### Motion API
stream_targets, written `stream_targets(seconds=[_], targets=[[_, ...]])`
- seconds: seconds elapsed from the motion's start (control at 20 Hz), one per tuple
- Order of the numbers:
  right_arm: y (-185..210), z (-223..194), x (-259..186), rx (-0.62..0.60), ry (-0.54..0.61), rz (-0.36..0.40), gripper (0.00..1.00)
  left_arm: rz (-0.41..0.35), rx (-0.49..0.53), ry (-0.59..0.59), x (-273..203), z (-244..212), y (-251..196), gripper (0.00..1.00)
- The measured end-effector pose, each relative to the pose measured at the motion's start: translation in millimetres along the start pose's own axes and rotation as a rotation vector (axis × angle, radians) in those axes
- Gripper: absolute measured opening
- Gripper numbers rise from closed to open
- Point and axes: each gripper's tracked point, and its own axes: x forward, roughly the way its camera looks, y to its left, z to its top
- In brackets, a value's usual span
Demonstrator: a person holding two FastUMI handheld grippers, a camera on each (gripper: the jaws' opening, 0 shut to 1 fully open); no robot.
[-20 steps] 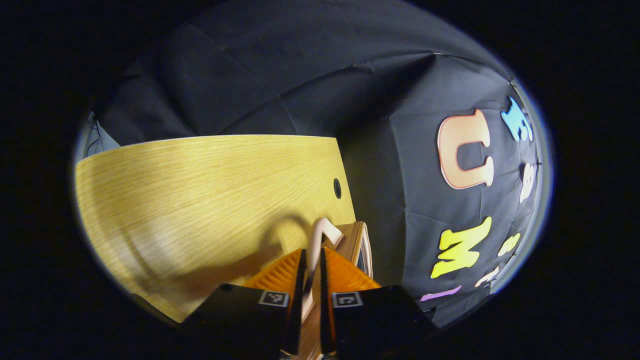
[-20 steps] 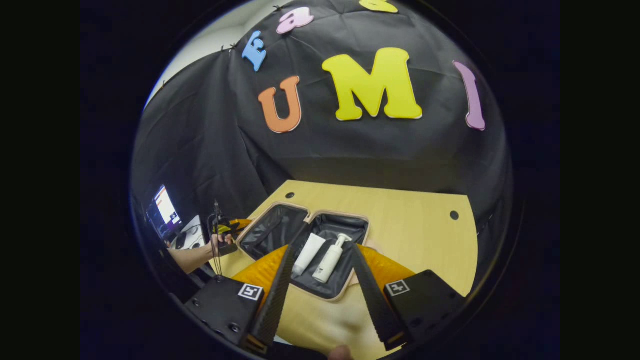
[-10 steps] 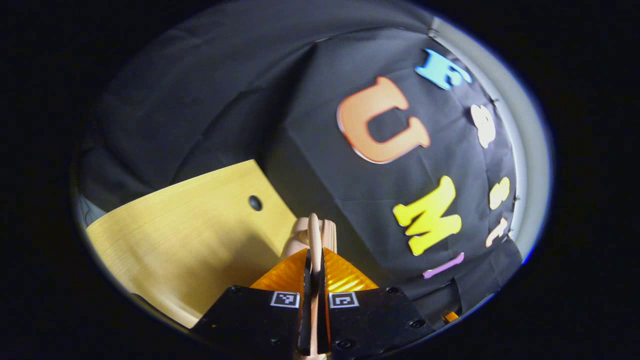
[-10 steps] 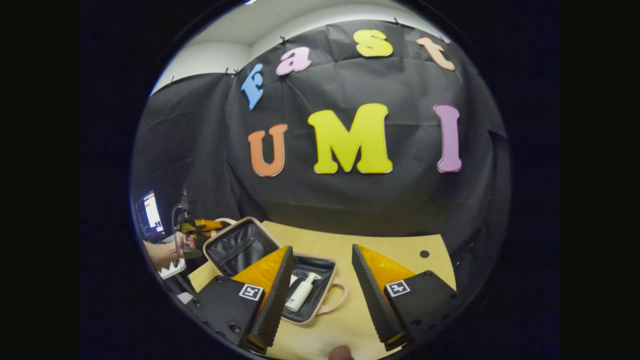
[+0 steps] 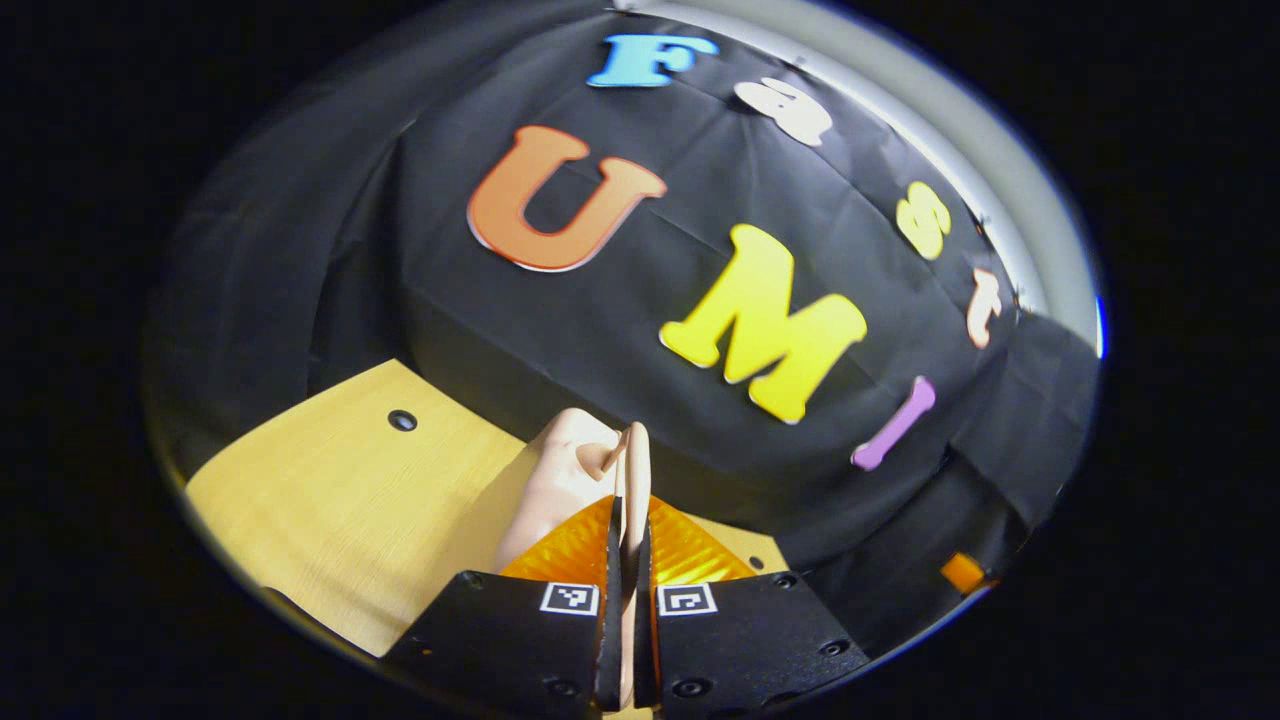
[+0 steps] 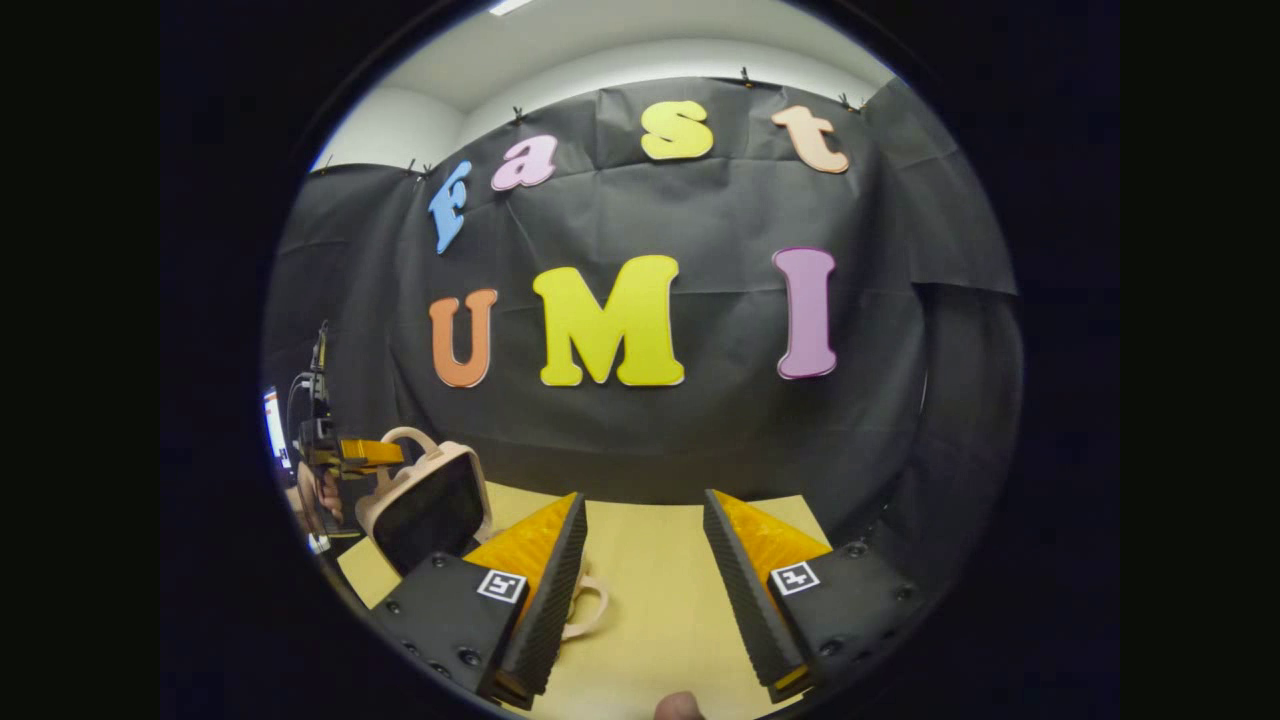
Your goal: First open the suitcase, pack the skin care products into it, and then close the suitcase.
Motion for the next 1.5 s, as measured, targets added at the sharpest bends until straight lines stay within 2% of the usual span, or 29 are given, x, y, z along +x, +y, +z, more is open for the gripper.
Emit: stream_targets(seconds=[0.3, 0.45, 0.6, 0.8, 1.0, 1.15, 1.2, 1.25, 1.3, 1.5], targets=[[-62.4, -8.2, -17.9, -0.015, 0.011, -0.094, 0.71, 0.035, 0.169, 0.021, 32.5, -60.9, -60.8, 0.07], [-92.9, -17.6, -28.5, -0.016, 0.04, -0.144, 0.71, 0.077, 0.315, 0.042, 52.5, -100.3, -82.3, 0.08], [-120.6, -22.7, -38.6, -0.015, 0.063, -0.186, 0.71, 0.087, 0.405, 0.132, 76.8, -164.1, -98.0, 0.07], [-155.8, -39.1, -48.5, -0.003, 0.105, -0.219, 0.7, 0.129, 0.53, 0.219, 98.2, -228.6, -97.4, 0.07], [-186.3, -53.5, -54.0, 0.02, 0.139, -0.244, 0.71, 0.171, 0.559, 0.267, 108.7, -260.3, -90.0, 0.07], [-200.3, -55.3, -51.1, 0.021, 0.143, -0.233, 0.7, 0.217, 0.588, 0.257, 109.4, -268.8, -90.7, 0.08], [-203.6, -55.7, -48.2, 0.019, 0.139, -0.221, 0.65, 0.236, 0.595, 0.256, 110.2, -270.7, -89.6, 0.09], [-205.3, -57.5, -43.6, 0.016, 0.138, -0.207, 0.7, 0.245, 0.588, 0.265, 110.1, -275.4, -89.7, 0.11], [-206.5, -60.2, -38.4, 0.017, 0.141, -0.186, 0.7, 0.255, 0.571, 0.282, 110.0, -279.6, -89.7, 0.14], [-192.0, -66.1, -14.9, 0.024, 0.14, -0.08, 0.7, 0.288, 0.52, 0.331, 95.8, -285.4, -97.9, 0.35]])
